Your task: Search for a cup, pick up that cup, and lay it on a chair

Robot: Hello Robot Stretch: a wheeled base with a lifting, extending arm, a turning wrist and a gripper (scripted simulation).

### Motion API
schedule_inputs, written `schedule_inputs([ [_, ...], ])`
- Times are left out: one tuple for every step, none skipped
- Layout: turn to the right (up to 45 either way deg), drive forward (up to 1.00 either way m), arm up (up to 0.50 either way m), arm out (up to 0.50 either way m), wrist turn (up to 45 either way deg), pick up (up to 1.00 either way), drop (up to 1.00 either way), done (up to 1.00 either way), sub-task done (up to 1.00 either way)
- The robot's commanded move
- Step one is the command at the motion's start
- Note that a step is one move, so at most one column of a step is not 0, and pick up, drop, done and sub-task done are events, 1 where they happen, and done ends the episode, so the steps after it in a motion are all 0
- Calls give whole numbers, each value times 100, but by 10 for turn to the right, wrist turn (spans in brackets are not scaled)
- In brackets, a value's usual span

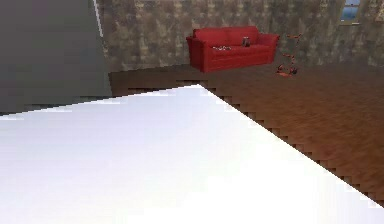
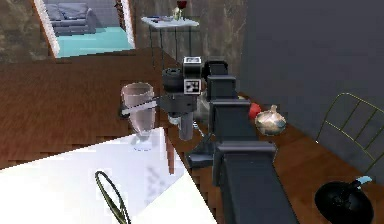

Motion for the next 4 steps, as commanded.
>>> schedule_inputs([
  [0,0,0,0,360,0,0,0,0],
  [0,0,-38,0,0,0,0,0,0],
  [0,0,-50,0,0,0,0,0,0],
  [0,0,0,0,0,0,100,0,0],
])
